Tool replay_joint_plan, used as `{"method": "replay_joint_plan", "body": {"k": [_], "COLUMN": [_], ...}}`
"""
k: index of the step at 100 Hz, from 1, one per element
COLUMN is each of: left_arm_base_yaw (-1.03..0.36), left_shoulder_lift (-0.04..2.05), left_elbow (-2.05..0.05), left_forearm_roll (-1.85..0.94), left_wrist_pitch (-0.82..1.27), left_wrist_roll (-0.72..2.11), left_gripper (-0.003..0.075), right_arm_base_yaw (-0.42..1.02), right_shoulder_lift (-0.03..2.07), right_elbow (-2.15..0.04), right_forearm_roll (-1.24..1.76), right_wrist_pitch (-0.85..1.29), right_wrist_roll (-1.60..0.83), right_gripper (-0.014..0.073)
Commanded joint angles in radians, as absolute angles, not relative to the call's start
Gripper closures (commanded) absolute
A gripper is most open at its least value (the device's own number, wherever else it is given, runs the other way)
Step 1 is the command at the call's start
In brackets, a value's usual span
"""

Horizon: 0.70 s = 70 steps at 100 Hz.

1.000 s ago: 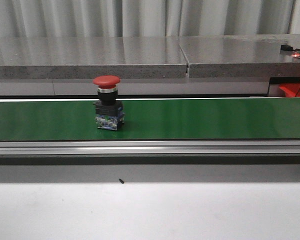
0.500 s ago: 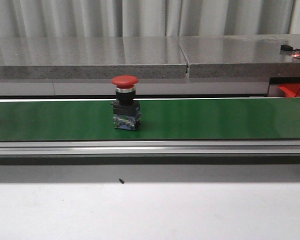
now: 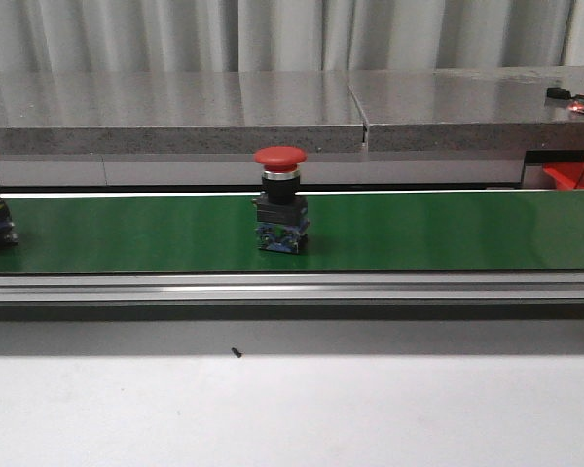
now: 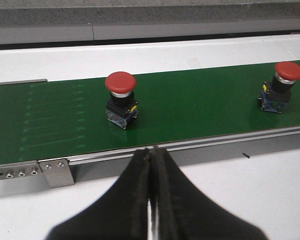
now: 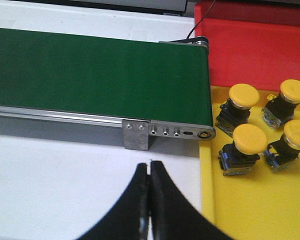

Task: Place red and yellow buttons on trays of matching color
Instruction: 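Withdraw the left gripper and bring the right gripper over the belt end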

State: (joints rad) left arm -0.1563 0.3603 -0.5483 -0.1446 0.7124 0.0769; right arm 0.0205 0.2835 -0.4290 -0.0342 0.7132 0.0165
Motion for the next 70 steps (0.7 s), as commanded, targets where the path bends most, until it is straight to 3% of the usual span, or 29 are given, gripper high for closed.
{"method": "replay_joint_plan", "body": {"k": [1,26,70], "left_arm_base_yaw": [-0.166,-0.166,-0.166], "left_shoulder_lift": [0.332,0.312,0.312], "left_elbow": [-0.567,-0.566,-0.566], "left_forearm_roll": [-0.164,-0.164,-0.164], "left_wrist_pitch": [0.643,0.648,0.648], "left_wrist_roll": [0.066,0.066,0.066], "left_gripper": [0.0739,0.0739,0.0739], "right_arm_base_yaw": [0.02,0.02,0.135], "right_shoulder_lift": [0.292,0.374,0.773], "right_elbow": [-0.453,-0.529,-0.773], "right_forearm_roll": [-0.045,-0.011,-0.008], "right_wrist_pitch": [0.63,0.602,0.606], "right_wrist_roll": [0.007,0.006,0.0], "right_gripper": [0.066,0.066,0.066]}}
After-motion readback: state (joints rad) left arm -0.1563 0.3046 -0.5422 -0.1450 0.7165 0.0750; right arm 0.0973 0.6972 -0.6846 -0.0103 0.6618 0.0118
